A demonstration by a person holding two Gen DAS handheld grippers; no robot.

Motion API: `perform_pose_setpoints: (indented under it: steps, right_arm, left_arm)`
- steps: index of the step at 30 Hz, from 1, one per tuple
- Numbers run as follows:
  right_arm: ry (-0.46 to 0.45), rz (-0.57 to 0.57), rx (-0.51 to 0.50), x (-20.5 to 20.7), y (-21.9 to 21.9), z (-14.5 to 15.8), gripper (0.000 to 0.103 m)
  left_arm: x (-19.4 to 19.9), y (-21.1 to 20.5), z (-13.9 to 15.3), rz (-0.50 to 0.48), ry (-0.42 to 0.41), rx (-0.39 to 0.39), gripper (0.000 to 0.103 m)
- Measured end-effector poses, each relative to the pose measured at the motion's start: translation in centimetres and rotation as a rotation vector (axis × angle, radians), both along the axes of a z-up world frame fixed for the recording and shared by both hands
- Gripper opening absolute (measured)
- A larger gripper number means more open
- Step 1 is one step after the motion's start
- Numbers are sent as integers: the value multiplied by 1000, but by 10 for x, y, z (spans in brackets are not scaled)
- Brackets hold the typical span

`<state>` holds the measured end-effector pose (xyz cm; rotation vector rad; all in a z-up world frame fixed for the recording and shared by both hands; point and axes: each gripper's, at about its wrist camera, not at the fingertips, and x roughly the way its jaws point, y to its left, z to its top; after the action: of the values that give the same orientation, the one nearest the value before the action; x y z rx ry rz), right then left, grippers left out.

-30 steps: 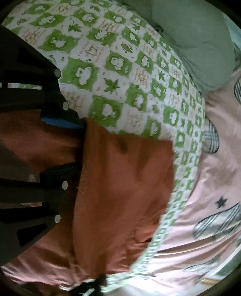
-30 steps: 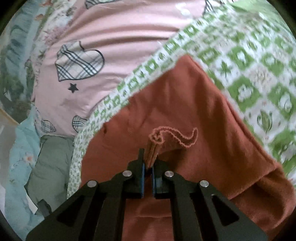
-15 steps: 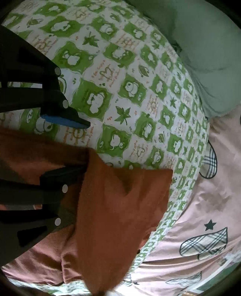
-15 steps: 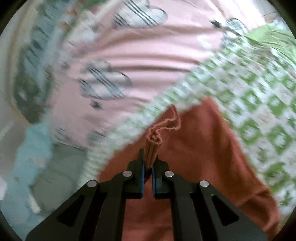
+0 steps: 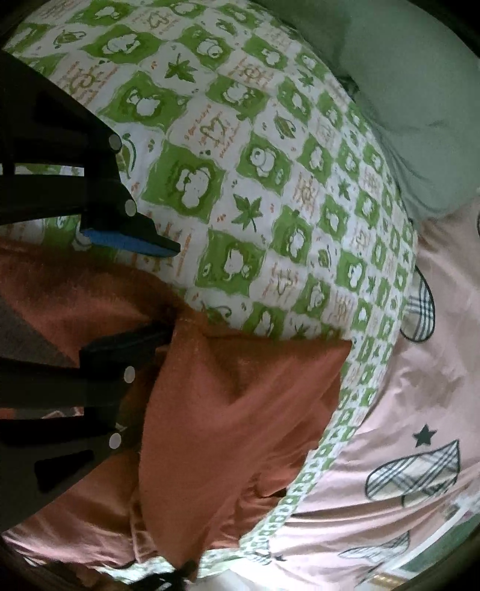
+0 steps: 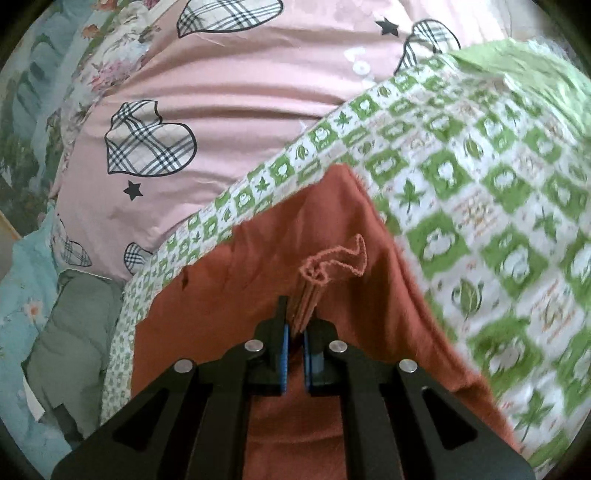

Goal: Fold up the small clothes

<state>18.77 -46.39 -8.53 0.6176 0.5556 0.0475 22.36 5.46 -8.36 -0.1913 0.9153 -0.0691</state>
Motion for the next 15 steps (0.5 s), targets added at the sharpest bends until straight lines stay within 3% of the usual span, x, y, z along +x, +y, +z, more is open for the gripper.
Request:
perform_pose_setpoints:
  steps: [2, 3, 5, 8, 10, 12, 15]
  right_arm:
    - [47, 26, -34, 9, 4, 0, 8]
    - [129, 15, -59, 15, 3, -7, 11]
    - [164, -58, -50, 7, -5, -14, 12]
    - [106, -174, -55, -23, -17, -11, 12]
    - [51, -194, -57, -40, -17, -2, 13]
    - [14, -140, -53, -44, -9, 6, 13]
    - [42, 63, -16, -22, 18, 7, 13]
  left_arm:
    - [0, 1, 0, 21, -5, 19, 39]
    - [0, 4, 0, 28, 4, 9, 39]
    - [0, 11, -1, 42, 29, -18, 39]
    - [-14, 24, 17, 11, 0, -75, 37]
    - [-17, 29, 30, -20, -35, -107, 37]
    - [-10, 24, 44, -81, -61, -160, 37]
    - [9, -1, 52, -180, -84, -210, 37]
